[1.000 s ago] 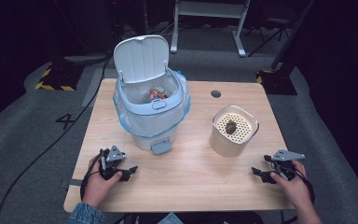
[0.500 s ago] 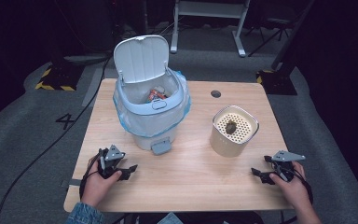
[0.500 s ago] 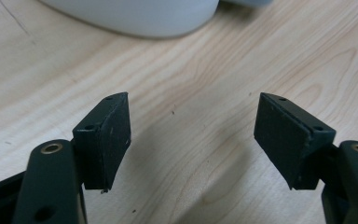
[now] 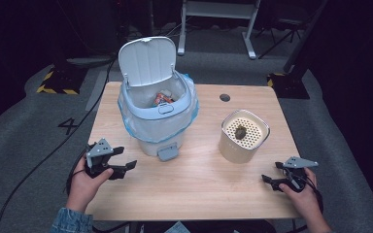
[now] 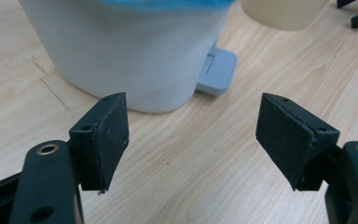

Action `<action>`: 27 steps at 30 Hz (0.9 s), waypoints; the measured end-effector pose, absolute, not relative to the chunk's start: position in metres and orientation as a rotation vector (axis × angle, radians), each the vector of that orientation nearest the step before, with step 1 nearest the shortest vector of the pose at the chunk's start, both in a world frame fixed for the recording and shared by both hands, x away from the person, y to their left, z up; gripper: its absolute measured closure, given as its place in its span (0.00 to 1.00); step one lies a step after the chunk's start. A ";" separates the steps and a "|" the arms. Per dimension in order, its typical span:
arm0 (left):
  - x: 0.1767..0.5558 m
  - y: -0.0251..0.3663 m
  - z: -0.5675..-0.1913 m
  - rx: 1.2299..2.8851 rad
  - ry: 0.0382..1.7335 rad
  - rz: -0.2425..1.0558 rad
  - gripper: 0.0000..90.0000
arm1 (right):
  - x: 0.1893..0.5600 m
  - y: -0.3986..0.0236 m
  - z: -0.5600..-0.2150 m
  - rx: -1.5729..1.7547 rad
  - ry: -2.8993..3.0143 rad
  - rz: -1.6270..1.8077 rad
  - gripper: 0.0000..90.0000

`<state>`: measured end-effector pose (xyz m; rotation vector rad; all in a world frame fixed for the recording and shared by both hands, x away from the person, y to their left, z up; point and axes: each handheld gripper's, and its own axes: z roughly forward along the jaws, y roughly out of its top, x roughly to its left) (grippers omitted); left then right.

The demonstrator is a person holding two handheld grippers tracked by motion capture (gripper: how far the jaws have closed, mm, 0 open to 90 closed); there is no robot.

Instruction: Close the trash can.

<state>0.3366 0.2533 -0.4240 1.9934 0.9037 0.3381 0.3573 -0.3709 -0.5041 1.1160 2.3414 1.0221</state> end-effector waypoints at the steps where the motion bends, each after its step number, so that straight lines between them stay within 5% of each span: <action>1: 0.337 0.255 -0.419 1.992 0.904 0.341 0.29 | 0.357 -0.371 -0.504 1.116 2.341 1.022 0.16; 10: 0.346 0.262 -0.373 1.957 0.832 0.364 0.23 | 0.357 -0.371 -0.504 1.117 2.342 1.023 0.16; 27: 0.381 0.278 -0.304 1.824 0.825 0.476 0.33 | 0.357 -0.371 -0.504 1.118 2.344 1.027 0.17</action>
